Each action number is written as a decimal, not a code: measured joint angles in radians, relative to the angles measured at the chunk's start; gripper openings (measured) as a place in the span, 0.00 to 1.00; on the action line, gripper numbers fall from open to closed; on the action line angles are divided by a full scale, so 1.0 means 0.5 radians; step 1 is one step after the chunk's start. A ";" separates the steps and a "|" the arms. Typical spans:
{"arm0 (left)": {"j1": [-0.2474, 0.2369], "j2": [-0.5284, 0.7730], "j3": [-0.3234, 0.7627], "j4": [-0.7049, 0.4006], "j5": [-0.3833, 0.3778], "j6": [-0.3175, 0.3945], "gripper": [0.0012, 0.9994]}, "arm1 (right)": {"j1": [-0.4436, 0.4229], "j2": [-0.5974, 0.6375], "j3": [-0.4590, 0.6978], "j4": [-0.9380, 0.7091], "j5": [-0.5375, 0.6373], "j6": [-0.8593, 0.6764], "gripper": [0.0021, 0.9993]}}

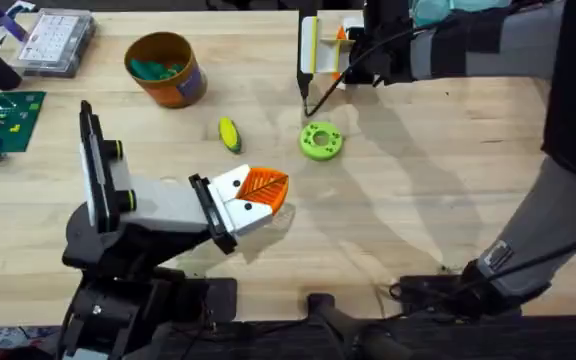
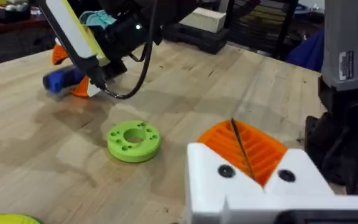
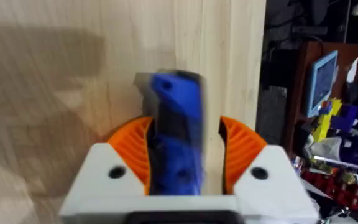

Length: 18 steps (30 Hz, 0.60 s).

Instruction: Pick up the gripper from the table and insert it into the empty holder that is missing its gripper. Then pick up a screw, insert it into the mounting hole, and use the screwdriver to tighten it. Finally, clean up the table by picking up the vegetable and placing it into the bucket.

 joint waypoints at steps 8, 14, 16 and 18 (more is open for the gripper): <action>0.000 0.000 0.000 0.000 0.000 0.000 0.02 | 0.002 -0.001 0.038 0.014 0.001 -0.010 0.98; 0.000 0.000 0.000 0.000 0.000 0.000 0.02 | 0.002 -0.001 0.046 -0.012 0.001 -0.010 1.00; 0.000 0.000 0.000 0.000 0.000 0.000 0.02 | 0.002 -0.001 0.047 -0.016 -0.001 -0.010 1.00; 0.000 0.000 0.000 0.000 0.000 0.000 0.02 | 0.002 -0.001 0.048 -0.017 -0.002 -0.010 1.00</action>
